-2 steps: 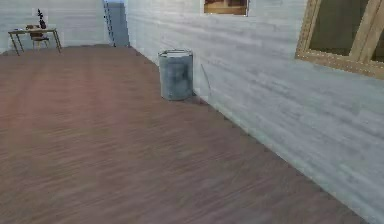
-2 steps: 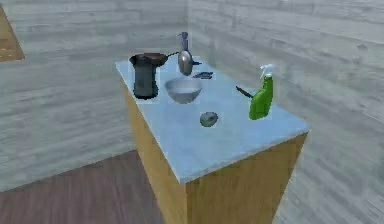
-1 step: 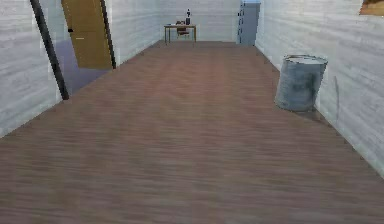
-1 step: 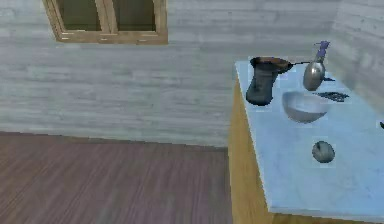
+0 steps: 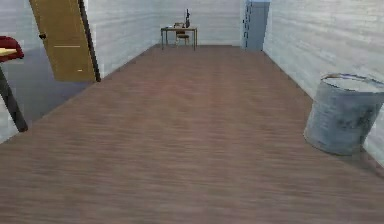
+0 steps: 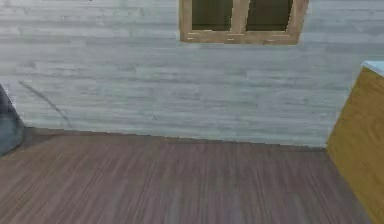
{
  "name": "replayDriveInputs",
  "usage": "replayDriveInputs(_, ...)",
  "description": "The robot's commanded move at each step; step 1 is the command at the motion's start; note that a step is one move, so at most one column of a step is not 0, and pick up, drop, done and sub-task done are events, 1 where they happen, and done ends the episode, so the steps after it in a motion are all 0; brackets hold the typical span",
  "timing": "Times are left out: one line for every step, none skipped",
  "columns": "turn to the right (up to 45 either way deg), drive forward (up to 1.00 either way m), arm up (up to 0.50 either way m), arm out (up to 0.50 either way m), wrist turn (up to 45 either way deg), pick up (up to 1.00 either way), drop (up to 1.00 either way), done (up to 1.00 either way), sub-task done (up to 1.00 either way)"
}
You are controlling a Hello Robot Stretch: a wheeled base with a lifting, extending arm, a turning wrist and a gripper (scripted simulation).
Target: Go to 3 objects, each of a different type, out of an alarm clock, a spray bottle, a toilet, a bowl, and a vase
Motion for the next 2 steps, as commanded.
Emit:
replayDriveInputs(0.0, 1.00, 0.00, 0.00, 0.0, 0.00, 0.00, 0.00, 0.00)
replayDriveInputs(0.0, 1.00, 0.00, 0.00, 0.0, 0.00, 0.00, 0.00, 0.00)
